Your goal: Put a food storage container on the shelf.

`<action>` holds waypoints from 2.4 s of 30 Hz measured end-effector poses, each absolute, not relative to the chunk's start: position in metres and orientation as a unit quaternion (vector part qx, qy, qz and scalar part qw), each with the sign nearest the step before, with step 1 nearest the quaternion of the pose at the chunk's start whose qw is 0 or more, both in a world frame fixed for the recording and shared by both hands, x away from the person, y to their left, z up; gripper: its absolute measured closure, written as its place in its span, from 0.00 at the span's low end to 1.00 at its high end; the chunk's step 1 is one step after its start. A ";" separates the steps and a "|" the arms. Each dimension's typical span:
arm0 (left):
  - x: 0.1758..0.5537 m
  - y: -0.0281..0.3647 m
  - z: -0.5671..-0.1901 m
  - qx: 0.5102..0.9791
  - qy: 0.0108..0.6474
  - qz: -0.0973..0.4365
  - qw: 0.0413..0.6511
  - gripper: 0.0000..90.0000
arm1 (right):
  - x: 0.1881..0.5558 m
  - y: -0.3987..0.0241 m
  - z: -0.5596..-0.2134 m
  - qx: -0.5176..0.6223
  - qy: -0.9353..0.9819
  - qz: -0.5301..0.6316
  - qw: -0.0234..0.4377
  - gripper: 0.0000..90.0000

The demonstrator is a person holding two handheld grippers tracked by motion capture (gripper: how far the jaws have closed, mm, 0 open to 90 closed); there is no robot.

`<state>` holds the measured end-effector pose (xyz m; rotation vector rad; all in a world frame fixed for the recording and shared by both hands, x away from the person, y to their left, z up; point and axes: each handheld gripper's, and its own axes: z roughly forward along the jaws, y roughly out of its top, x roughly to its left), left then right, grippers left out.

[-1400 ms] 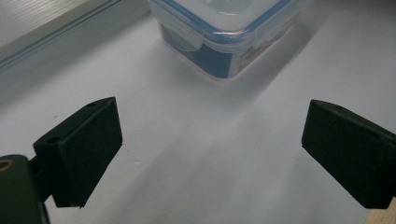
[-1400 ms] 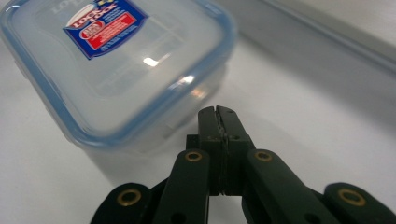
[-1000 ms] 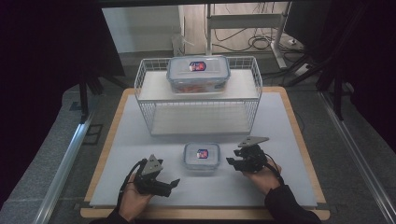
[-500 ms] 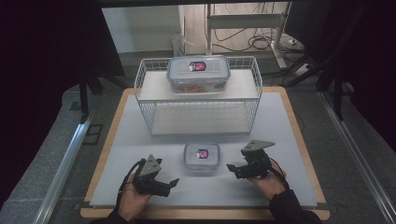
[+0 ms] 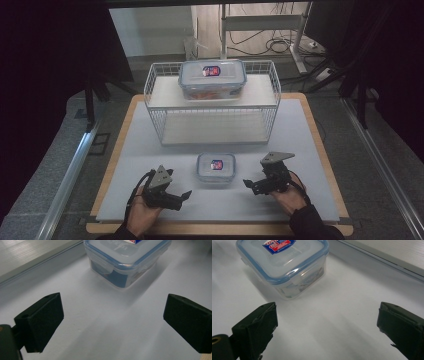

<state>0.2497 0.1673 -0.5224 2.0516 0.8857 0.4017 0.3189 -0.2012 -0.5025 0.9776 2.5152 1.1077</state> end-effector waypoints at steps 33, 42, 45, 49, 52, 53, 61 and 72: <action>0.303 0.159 -0.508 0.810 0.384 0.103 0.432 0.04 | 0.332 -0.179 -0.495 0.334 0.854 0.388 0.088 0.04; 0.333 0.138 -0.515 0.811 0.379 0.044 0.443 0.05 | 0.344 -0.161 -0.495 0.334 0.852 0.398 0.059 0.15; 0.340 0.131 -0.519 0.814 0.378 0.024 0.439 0.06 | 0.350 -0.157 -0.497 0.339 0.851 0.399 0.042 0.15; 0.343 0.126 -0.523 0.812 0.373 -0.014 0.448 0.11 | 0.356 -0.149 -0.503 0.346 0.850 0.398 0.007 0.18; 0.343 0.124 -0.524 0.813 0.370 -0.023 0.448 0.13 | 0.357 -0.147 -0.504 0.346 0.849 0.399 -0.008 0.21; 0.341 0.124 -0.523 0.816 0.371 -0.023 0.443 0.13 | 0.358 -0.146 -0.505 0.351 0.847 0.399 -0.034 0.23; 0.326 0.127 -0.517 0.819 0.376 -0.004 0.434 0.24 | 0.344 -0.146 -0.502 0.351 0.852 0.387 -0.029 0.32; 0.308 0.139 -0.521 0.792 0.392 -0.024 0.467 0.46 | 0.332 -0.167 -0.503 0.369 0.824 0.427 -0.055 0.59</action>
